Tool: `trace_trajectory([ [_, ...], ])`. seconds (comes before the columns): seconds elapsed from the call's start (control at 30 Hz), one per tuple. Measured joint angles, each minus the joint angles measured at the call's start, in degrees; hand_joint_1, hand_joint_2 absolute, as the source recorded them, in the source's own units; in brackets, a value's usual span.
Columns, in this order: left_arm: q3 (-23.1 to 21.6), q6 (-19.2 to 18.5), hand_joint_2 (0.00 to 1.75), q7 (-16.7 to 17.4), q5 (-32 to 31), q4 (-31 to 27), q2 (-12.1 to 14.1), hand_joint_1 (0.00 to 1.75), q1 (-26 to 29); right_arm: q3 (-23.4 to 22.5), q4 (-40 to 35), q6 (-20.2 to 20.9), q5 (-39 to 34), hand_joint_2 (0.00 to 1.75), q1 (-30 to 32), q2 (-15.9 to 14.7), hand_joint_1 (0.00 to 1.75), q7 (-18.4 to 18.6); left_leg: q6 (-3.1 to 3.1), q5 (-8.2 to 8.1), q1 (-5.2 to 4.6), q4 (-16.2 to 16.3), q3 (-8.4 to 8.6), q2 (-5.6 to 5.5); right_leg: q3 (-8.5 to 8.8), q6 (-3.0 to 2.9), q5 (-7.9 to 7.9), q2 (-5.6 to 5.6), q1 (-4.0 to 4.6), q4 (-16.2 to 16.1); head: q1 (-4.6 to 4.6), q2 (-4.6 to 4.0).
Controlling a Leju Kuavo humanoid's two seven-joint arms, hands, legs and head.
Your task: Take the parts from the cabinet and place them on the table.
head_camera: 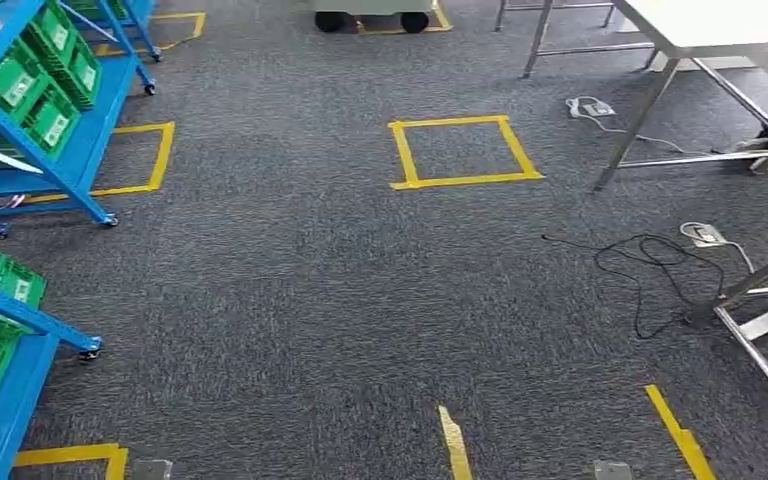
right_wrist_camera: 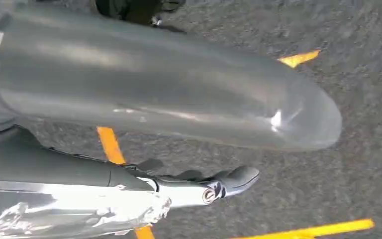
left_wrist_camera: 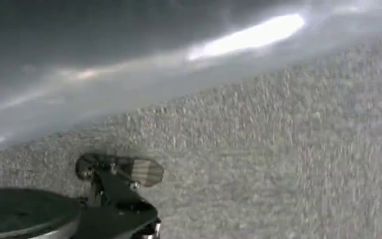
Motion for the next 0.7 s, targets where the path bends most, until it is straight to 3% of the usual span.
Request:
trace_trajectory([
  [0.07,0.0,-0.3,0.00,0.0,-1.1,0.0,0.5,0.00,-0.4,-0.6,-1.0,0.6,-0.2,0.00,0.3,0.6,0.00,0.1,-0.71,-4.30,0.46,9.1,-4.70,2.16,0.09,-0.23,-0.23,-2.06,0.15,0.0,0.02,0.00],
  [0.1,0.0,-0.3,0.00,0.0,-1.6,0.0,0.5,0.00,-0.4,-0.9,-1.5,0.8,-0.4,0.00,0.3,0.9,0.00,0.5,-1.04,-5.41,0.77,12.7,-6.58,2.45,0.08,-0.23,-0.34,-3.01,0.14,0.0,0.05,0.00],
  [0.13,0.0,-0.3,0.00,0.0,-1.9,0.0,0.7,0.00,-0.3,-1.2,-1.9,1.0,-0.5,0.00,0.3,1.0,0.00,0.5,-1.34,-5.10,1.20,13.8,-7.29,2.61,0.18,-0.11,-0.46,-3.83,0.10,0.0,-0.04,0.00],
  [0.2,0.0,-0.2,0.00,0.0,-2.4,0.0,1.0,0.00,-0.2,-1.6,-2.5,1.4,-0.7,0.00,0.4,1.3,0.00,0.6,-2.06,-1.38,2.03,9.3,-4.96,3.14,0.50,0.31,-0.80,-5.21,-0.05,0.0,-0.04,0.00],
  [0.23,0.0,-0.1,0.00,0.1,-2.7,0.0,1.2,0.00,-0.2,-1.7,-2.7,1.5,-0.7,0.00,0.4,1.5,0.00,0.6,-2.44,1.58,2.50,3.5,-1.77,4.20,0.88,0.78,-1.11,-5.93,-0.24,0.1,0.05,0.00],
  [0.27,0.0,-0.1,0.00,0.1,-2.9,0.0,1.3,0.00,-0.2,-1.9,-2.9,1.6,-0.8,0.00,0.4,1.5,0.00,0.6,-2.80,3.32,2.75,-1.1,0.86,6.66,1.21,1.33,-1.48,-6.40,-0.08,0.4,-0.04,0.00],
  [0.3,-0.1,-0.1,0.00,0.2,-2.9,0.0,1.0,0.00,-0.5,-2.1,-3.3,1.6,-0.9,0.00,0.5,1.5,0.00,0.7,-3.06,2.16,1.86,-2.5,1.49,9.10,1.01,1.93,-2.01,-6.84,0.35,0.7,-0.38,0.00],
  [0.33,-0.1,-0.1,0.00,0.2,-2.9,0.0,1.1,0.00,-0.6,-2.3,-3.4,1.6,-0.9,0.00,0.5,1.6,0.00,0.7,-1.71,2.12,2.08,-2.4,1.33,7.77,0.84,2.20,-2.27,-7.33,0.47,0.8,-0.04,0.00],
  [0.43,-0.1,0.1,0.00,0.2,-3.2,0.0,1.5,0.00,-0.4,-2.5,-3.7,1.7,-1.0,0.00,0.5,1.9,0.00,0.7,-0.39,1.91,1.65,-2.3,1.20,5.84,2.23,2.87,-2.68,-9.14,-0.08,0.5,0.33,0.00],
  [0.47,-0.1,0.2,0.00,0.3,-3.6,0.0,1.6,0.00,-0.2,-2.5,-3.8,1.7,-1.0,0.00,0.5,2.0,0.00,0.9,0.12,2.00,1.75,-2.5,1.35,5.26,1.86,3.35,-3.51,-7.30,-0.51,1.1,0.24,0.00],
  [0.5,-0.1,0.5,0.00,0.4,-3.9,0.0,1.7,0.00,-0.2,-2.6,-3.9,1.8,-1.1,0.00,0.5,2.0,0.00,1.2,0.55,1.93,1.63,-2.5,1.40,4.73,0.74,3.14,-5.36,-4.39,-0.54,3.7,0.38,0.00],
  [0.53,-0.1,0.7,0.00,0.4,-4.1,0.0,1.7,0.00,-0.4,-2.6,-3.9,1.9,-1.1,0.00,0.6,2.0,0.00,1.5,0.85,1.92,1.50,-2.5,1.36,3.96,-1.61,2.96,-7.67,-2.81,-0.43,8.5,0.48,0.00],
  [0.6,-0.2,0.7,0.00,0.7,-4.6,0.0,1.7,0.00,-0.5,-2.9,-3.9,2.0,-1.0,0.00,1.1,2.2,0.00,1.7,1.31,1.81,1.02,-2.4,1.39,2.27,-6.92,2.50,-11.05,-1.81,-0.21,18.4,0.57,0.00],
  [0.63,-0.2,0.8,0.00,1.0,-4.9,0.0,1.7,0.00,-0.4,-3.0,-3.9,2.0,-1.0,0.00,1.2,2.2,0.00,1.7,1.39,1.76,0.76,-2.4,1.51,1.35,-8.65,2.15,-10.92,-1.65,-0.02,20.6,0.55,0.00],
  [0.67,-0.3,1.2,0.00,1.3,-5.4,0.0,1.6,0.00,-0.2,-3.1,-3.9,2.0,-1.1,0.00,1.2,2.2,0.00,1.9,1.52,1.67,0.55,-2.4,1.69,0.50,-8.98,1.67,-9.31,-1.50,0.20,19.9,0.53,0.00],
  [0.7,-0.4,1.9,0.00,1.5,-6.0,0.1,1.5,0.00,-0.2,-3.3,-4.1,2.3,-1.4,0.00,1.3,2.2,0.00,2.3,1.60,1.62,0.38,-2.4,1.90,-0.39,-8.17,1.21,-6.72,-1.30,0.42,16.9,0.55,0.00],
])
